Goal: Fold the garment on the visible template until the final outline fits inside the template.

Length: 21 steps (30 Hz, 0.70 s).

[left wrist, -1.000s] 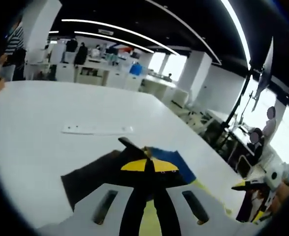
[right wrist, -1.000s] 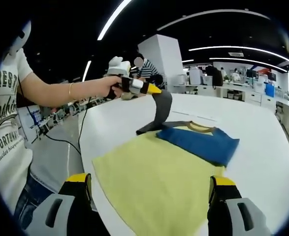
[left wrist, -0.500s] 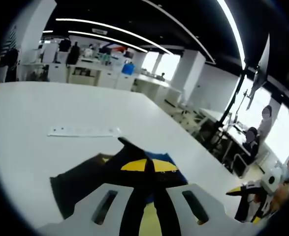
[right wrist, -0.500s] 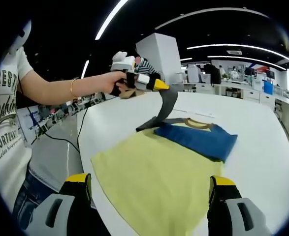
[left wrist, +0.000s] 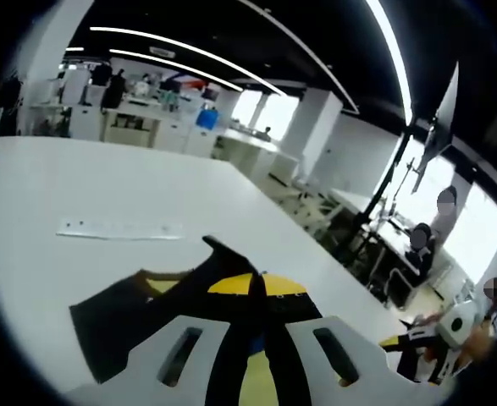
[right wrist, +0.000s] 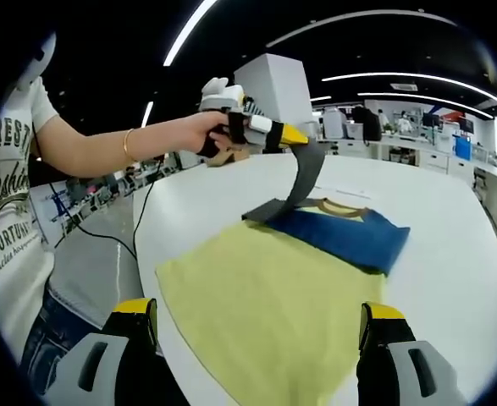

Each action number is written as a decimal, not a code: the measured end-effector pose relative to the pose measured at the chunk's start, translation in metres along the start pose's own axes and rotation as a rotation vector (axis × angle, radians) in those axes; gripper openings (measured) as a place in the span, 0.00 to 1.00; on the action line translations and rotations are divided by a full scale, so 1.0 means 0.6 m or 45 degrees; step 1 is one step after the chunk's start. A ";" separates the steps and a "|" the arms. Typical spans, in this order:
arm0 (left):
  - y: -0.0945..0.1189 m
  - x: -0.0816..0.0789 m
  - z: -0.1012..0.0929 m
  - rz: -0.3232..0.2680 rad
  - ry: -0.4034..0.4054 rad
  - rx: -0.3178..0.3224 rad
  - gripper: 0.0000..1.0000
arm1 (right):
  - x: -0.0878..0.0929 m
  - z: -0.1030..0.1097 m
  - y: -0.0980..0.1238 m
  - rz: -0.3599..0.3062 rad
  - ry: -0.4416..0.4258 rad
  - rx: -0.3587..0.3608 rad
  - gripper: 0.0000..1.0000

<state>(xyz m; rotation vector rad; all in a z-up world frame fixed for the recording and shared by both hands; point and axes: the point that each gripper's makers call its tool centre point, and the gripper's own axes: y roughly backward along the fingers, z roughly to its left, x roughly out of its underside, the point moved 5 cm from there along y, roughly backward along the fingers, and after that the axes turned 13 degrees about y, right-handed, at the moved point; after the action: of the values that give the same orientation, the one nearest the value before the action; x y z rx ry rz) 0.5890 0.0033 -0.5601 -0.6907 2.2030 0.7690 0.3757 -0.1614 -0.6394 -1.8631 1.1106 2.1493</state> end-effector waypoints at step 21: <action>-0.063 0.028 -0.053 0.064 -0.077 0.060 0.00 | 0.012 0.000 0.004 0.021 -0.022 0.010 0.99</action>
<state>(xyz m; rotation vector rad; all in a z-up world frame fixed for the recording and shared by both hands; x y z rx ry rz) 0.5898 -0.0487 -0.5658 -0.5831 2.1834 0.7511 0.3726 -0.1659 -0.6449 -1.8355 1.1332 2.1622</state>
